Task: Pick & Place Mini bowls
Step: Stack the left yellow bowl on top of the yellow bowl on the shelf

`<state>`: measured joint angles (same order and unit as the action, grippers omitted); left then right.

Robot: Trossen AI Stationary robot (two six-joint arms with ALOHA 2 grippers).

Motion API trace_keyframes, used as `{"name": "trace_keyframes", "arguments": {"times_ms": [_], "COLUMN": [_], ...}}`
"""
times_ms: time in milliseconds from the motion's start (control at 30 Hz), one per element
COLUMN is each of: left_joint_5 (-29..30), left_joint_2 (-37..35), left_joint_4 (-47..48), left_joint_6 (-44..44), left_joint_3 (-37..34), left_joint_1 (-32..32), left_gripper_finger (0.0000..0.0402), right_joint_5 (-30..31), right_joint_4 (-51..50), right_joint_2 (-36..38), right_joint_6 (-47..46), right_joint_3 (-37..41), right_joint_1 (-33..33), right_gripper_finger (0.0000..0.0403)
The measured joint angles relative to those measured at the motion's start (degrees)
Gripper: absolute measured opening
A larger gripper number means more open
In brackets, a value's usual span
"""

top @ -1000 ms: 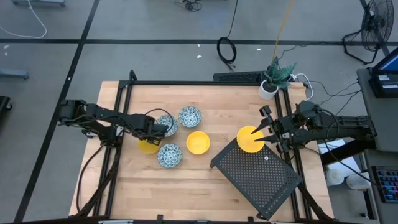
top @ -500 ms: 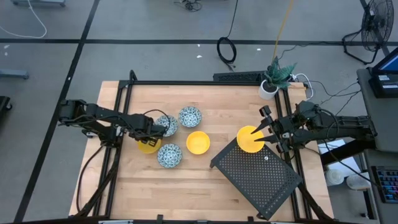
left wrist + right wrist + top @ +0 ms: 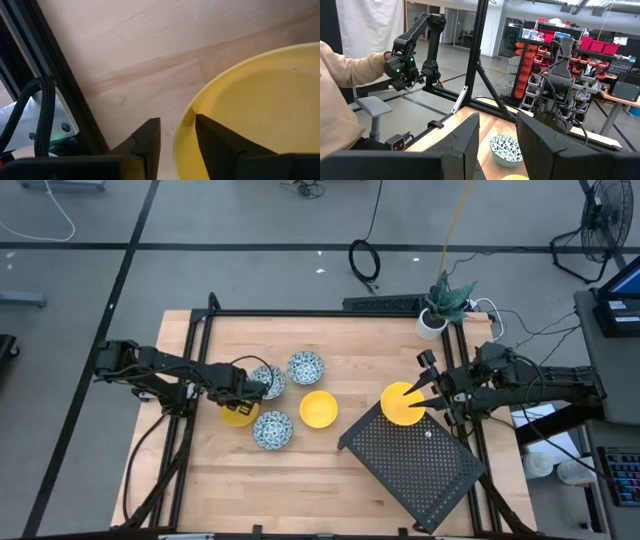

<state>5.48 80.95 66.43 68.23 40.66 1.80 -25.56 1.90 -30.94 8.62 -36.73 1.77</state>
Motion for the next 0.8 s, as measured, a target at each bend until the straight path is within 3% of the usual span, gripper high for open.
{"name": "trace_keyframes", "arguments": {"times_ms": [400, 800], "left_joint_5": [0.0, -0.3], "left_joint_2": [0.0, 0.0], "left_joint_4": [0.0, 0.0], "left_joint_6": [0.2, 2.0], "left_joint_3": [0.0, 0.0], "left_joint_1": [0.0, 0.0], "left_gripper_finger": [0.0094, 0.0093], "right_joint_5": [0.0, 0.0], "right_joint_4": [0.0, 0.0], "right_joint_2": [0.0, 0.0], "right_joint_6": [0.0, -0.4], "right_joint_3": [0.0, 0.0], "right_joint_1": [0.0, 0.0], "right_gripper_finger": [0.0116, 0.0116]}}
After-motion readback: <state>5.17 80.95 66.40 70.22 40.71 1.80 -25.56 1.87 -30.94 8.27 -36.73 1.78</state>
